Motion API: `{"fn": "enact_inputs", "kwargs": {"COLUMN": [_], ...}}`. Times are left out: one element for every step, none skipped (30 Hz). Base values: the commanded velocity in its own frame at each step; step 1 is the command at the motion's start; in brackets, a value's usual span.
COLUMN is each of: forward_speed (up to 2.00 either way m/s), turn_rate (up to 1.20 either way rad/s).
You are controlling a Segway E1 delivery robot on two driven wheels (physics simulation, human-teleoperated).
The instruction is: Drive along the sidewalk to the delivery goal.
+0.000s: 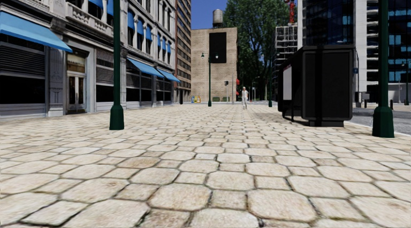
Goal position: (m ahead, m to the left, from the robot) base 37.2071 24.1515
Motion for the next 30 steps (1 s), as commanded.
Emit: {"fn": "enact_inputs", "kwargs": {"forward_speed": [2.0,2.0,2.0,2.0,2.0,2.0,2.0,2.0,2.0,2.0,2.0,2.0,2.0,2.0,2.0,2.0,2.0,2.0,2.0,2.0,2.0,2.0,2.0,2.0,2.0,2.0,2.0,2.0,2.0,2.0], "turn_rate": [0.26,0.24,0.24,0.28,0.35,0.35,0.35,0.35,0.27,0.24,0.24,0.24,0.23,0.23,0.23,0.15,0.06,0.0,0.0,0.0,0.0,0.0,0.0,0.0,0.0,0.0,0.0,0.0,0.0,0.0]}}
